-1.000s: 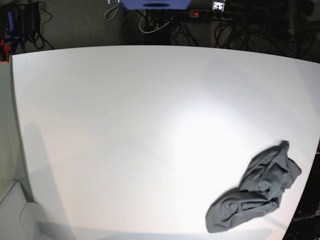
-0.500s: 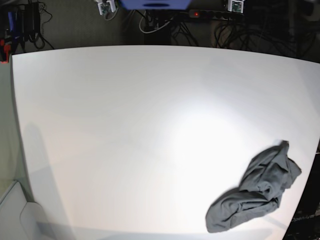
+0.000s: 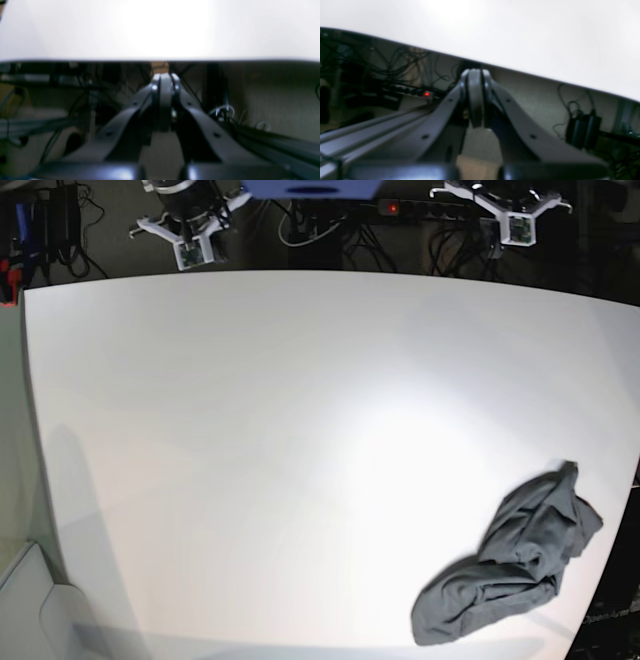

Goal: Layout the t-shirt on the table in an organized manner, then fold the t-shirt properly
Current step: 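Move the left gripper down toward the crumpled grey t-shirt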

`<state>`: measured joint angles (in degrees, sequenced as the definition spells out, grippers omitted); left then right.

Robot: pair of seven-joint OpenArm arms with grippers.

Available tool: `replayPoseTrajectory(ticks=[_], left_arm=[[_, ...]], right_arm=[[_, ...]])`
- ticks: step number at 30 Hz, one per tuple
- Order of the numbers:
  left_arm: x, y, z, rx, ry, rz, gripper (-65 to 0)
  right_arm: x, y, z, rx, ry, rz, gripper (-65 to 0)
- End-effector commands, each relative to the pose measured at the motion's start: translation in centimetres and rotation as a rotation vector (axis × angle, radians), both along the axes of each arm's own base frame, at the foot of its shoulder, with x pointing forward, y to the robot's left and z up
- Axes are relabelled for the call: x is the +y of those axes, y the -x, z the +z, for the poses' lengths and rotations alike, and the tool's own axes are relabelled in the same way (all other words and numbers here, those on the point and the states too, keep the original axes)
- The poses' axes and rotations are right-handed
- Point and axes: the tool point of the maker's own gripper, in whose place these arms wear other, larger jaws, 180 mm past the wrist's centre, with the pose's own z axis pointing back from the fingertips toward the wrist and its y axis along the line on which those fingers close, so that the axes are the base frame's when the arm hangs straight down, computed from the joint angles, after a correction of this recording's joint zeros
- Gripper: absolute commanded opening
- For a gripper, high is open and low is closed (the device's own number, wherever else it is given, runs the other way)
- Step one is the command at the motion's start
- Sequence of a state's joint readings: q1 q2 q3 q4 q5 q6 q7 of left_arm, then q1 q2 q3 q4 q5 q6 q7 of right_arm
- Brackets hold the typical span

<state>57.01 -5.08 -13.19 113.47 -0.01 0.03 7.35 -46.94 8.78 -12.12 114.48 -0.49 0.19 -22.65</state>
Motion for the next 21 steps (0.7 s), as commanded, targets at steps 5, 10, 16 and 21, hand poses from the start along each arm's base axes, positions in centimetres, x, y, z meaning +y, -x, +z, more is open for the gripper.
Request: replayPoseTrajectory(ticks=[5, 10, 16, 21], left_arm=[[3.3, -1.9, 2.4, -0.092, -0.084, 0.049, -64.5], [4.7, -3.8, 4.0, -0.163, -0.120, 0.072, -63.6], [5.6, -6.8, 5.9, -0.271, -0.129, 0.116, -40.1], [6.3, -9.7, 7.8, -0.372, -0.137, 0.138, -40.4]], right_arm=[[-0.3, -2.3, 1.4, -0.083, 0.004, 0.011, -65.0], [-0.6, -3.9, 2.0, -0.127, 0.011, 0.012, -65.0], [-0.7, -7.2, 3.4, -0.214, 0.014, 0.010, -65.0], [-0.8, -10.3, 4.7, -0.267, 0.024, 0.007, -65.0]])
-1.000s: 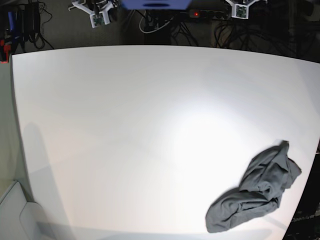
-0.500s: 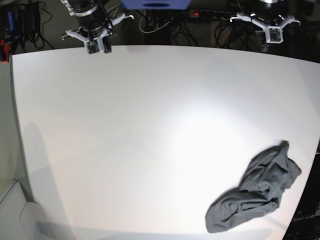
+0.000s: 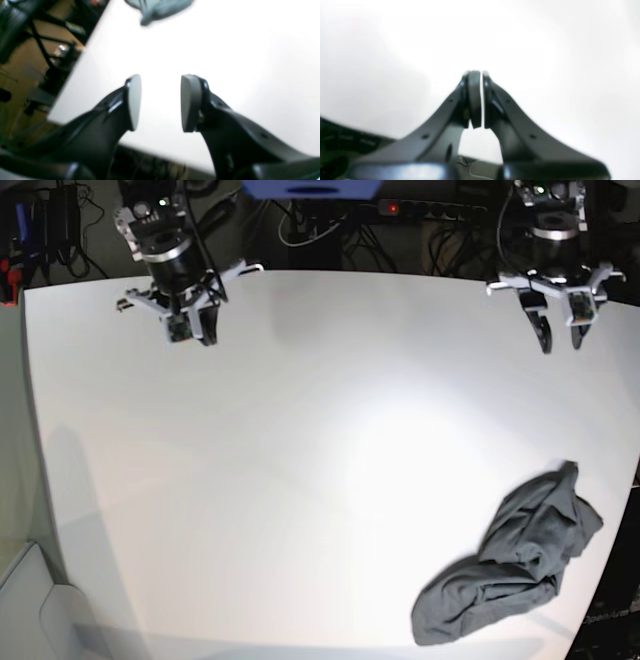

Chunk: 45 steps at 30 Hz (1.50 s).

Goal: Layout the t-shirt on the table in an organized manner, then fold the t-shirt properly
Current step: 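Move the left gripper down toward the crumpled grey t-shirt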

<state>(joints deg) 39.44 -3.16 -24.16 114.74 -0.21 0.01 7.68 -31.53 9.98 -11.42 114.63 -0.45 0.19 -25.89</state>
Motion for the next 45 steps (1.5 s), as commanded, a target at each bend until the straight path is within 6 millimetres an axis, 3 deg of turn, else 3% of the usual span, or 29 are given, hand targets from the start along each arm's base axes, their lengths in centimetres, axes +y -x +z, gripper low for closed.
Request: replayPoseTrajectory(ticks=[1, 5, 8, 18, 23, 29, 42, 45], left_arm=[[0.1, -0.7, 1.4, -0.051, -0.026, -0.012, -40.4], [0.3, -3.9, 3.8, -0.158, -0.035, -0.012, -40.3], [0.9, -6.2, 3.9, -0.142, -0.005, 0.022, -40.3], [6.2, -12.2, 8.4, -0.166, 0.066, 0.191, -40.3], [8.0, -14.6, 7.4, -0.136, 0.098, 0.219, -40.3], [9.0, -15.8, 5.5, -0.088, 0.108, 0.225, -40.3], [9.5, -16.6, 7.3, -0.167, 0.088, 0.228, -40.3], [9.7, -16.7, 6.1, -0.136, 0.098, 0.232, -40.2]], right_arm=[[0.2, -1.3, 1.3, -0.048, -0.007, 0.003, -65.0], [0.1, -3.4, 1.7, -0.025, 0.010, -0.004, -65.0], [0.1, -4.5, 2.1, -0.027, 0.012, -0.011, -65.0], [0.2, -5.4, 2.7, -0.046, 0.009, -0.012, -65.0], [0.2, -5.7, 2.8, -0.052, 0.010, -0.013, -65.0], [0.2, -5.6, 2.7, -0.049, 0.010, -0.013, -65.0], [0.2, -5.5, 2.7, -0.046, 0.010, -0.013, -65.0], [0.2, -5.5, 2.7, -0.046, 0.010, -0.013, -65.0]])
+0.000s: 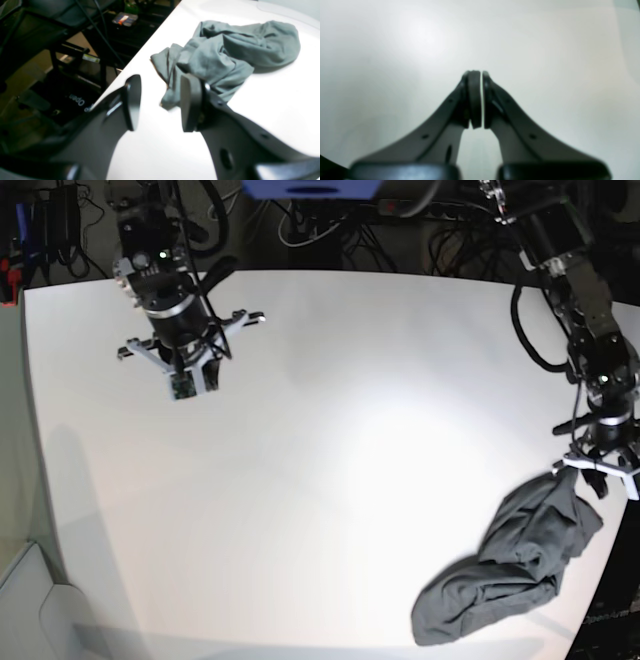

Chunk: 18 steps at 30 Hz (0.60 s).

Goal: Layout the t-shirt on the table in an organized manner, then fold the t-shirt properly
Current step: 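Move the left gripper down toward the crumpled grey t-shirt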

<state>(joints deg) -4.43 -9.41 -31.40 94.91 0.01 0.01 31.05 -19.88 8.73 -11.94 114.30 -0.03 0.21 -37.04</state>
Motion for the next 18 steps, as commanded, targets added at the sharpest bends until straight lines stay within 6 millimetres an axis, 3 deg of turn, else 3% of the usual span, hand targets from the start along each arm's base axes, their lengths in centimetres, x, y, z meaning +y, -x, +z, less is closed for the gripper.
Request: replayPoseTrajectory(ticks=[1, 5, 11, 15, 18], left_arm=[[0.5, -0.8, 1.6, -0.042, -0.024, 0.004, -40.2], [1.6, -1.9, -0.8, 0.014, 0.023, 0.025, -40.2], [2.7, -2.2, -2.4, 0.062, 0.032, 0.032, -40.2], [3.6, -2.9, -1.3, 0.048, 0.017, 0.037, -40.0], [4.0, -3.3, -0.9, 0.043, 0.015, 0.041, -32.6]], right_arm=[[0.0, -0.5, 1.0, -0.041, -0.002, 0.006, -65.0], [0.0, -0.5, 1.0, -0.041, -0.002, 0.006, -65.0], [0.1, -0.3, 0.8, -0.034, -0.002, 0.007, -65.0], [0.1, 0.1, 0.5, -0.023, -0.002, 0.007, -65.0], [0.1, 0.1, 0.5, -0.022, -0.002, 0.007, -65.0]])
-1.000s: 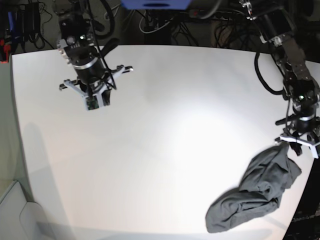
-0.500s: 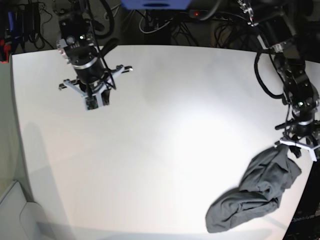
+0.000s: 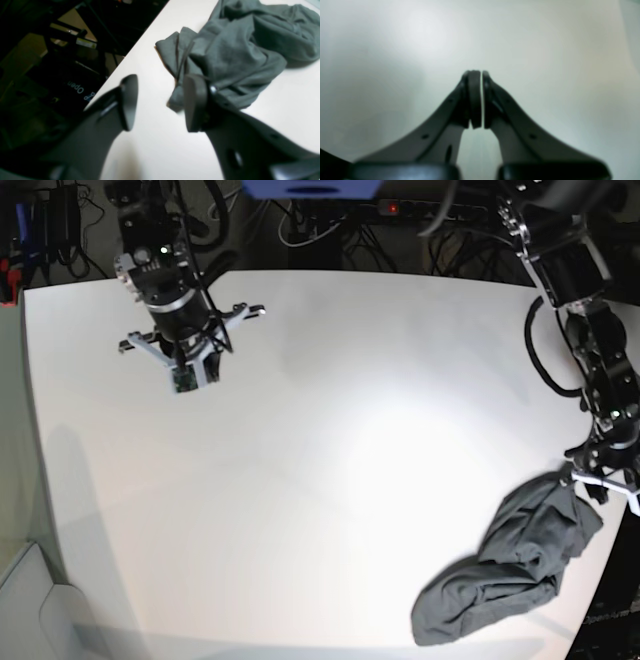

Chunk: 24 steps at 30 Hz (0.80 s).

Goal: Layout the t-shirt on the table in an organized manner, then fold the t-shirt properly
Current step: 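Move the left gripper down toward the crumpled grey t-shirt, then lower the left gripper onto the t-shirt and close on the fabric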

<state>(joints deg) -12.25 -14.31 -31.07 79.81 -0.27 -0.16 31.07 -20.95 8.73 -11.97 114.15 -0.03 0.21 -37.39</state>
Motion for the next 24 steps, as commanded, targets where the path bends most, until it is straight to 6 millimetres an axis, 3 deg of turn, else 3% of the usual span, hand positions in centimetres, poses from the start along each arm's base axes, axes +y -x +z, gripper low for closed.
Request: replayPoseTrajectory(ticks=[1, 3, 5, 11, 17, 21, 24], left_arm=[[0.6, -0.6, 1.8, -0.044, -0.028, 0.006, -28.4], [0.7, -0.7, 1.7, -0.041, -0.025, 0.008, -23.0], [0.7, -0.9, 1.8, -0.047, -0.026, 0.008, -23.4], [0.8, -0.9, 0.0, -0.033, -0.013, 0.009, -24.1], [0.9, -1.0, -0.7, -0.016, -0.004, 0.009, -23.8], [-1.6, -2.2, -1.0, 0.008, -0.019, -0.130, -23.8], [-2.0, -2.5, -1.5, 0.014, -0.003, -0.143, -23.8]], right_arm=[[0.1, -0.6, 1.1, -0.048, -0.002, 0.008, -65.0], [0.1, -0.6, 1.1, -0.048, -0.002, 0.008, -65.0], [0.1, -0.7, 1.1, -0.049, -0.002, 0.009, -65.0], [3.0, -0.8, 1.5, -0.061, -0.018, 0.136, -65.0], [3.3, -0.9, 1.7, -0.066, -0.021, 0.143, -65.0], [3.3, -0.9, 1.7, -0.065, -0.021, 0.144, -65.0], [3.3, -0.9, 1.7, -0.065, -0.021, 0.144, -65.0]])
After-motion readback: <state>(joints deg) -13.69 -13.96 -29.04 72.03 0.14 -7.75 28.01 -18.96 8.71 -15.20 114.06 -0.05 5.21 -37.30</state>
